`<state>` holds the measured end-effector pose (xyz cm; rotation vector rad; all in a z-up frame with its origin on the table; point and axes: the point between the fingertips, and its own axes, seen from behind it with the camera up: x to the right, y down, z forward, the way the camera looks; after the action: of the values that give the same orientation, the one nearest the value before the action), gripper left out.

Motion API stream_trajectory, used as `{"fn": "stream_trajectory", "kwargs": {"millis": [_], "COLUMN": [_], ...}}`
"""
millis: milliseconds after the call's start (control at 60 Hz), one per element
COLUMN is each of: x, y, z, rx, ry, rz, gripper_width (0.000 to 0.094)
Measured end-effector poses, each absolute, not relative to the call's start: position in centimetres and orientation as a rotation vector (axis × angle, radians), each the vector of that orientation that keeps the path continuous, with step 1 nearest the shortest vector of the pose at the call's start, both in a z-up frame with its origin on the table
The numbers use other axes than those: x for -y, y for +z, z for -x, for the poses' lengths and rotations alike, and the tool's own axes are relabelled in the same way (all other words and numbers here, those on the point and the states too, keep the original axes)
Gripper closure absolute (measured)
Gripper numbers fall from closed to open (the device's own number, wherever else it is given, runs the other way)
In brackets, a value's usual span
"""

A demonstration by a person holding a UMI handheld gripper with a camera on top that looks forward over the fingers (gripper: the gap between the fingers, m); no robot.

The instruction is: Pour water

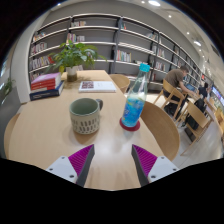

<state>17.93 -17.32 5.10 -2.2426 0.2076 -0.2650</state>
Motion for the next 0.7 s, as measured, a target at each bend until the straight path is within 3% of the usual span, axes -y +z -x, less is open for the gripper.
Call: {"fn": "stream_trajectory", "kwargs": {"millis": [133,517,700], "x": [19.7,20.0,20.9], "y": [8.2,21.8,25.1], "z": [-11.1,0.7,3.1], "rx": [-0.159,-0.075,-0.041], "ry": [-0.168,-0.039,-0.046], "rz": [2.223,2.017,1.981], "gripper_width": [0.0184,0.0187,0.0187]}}
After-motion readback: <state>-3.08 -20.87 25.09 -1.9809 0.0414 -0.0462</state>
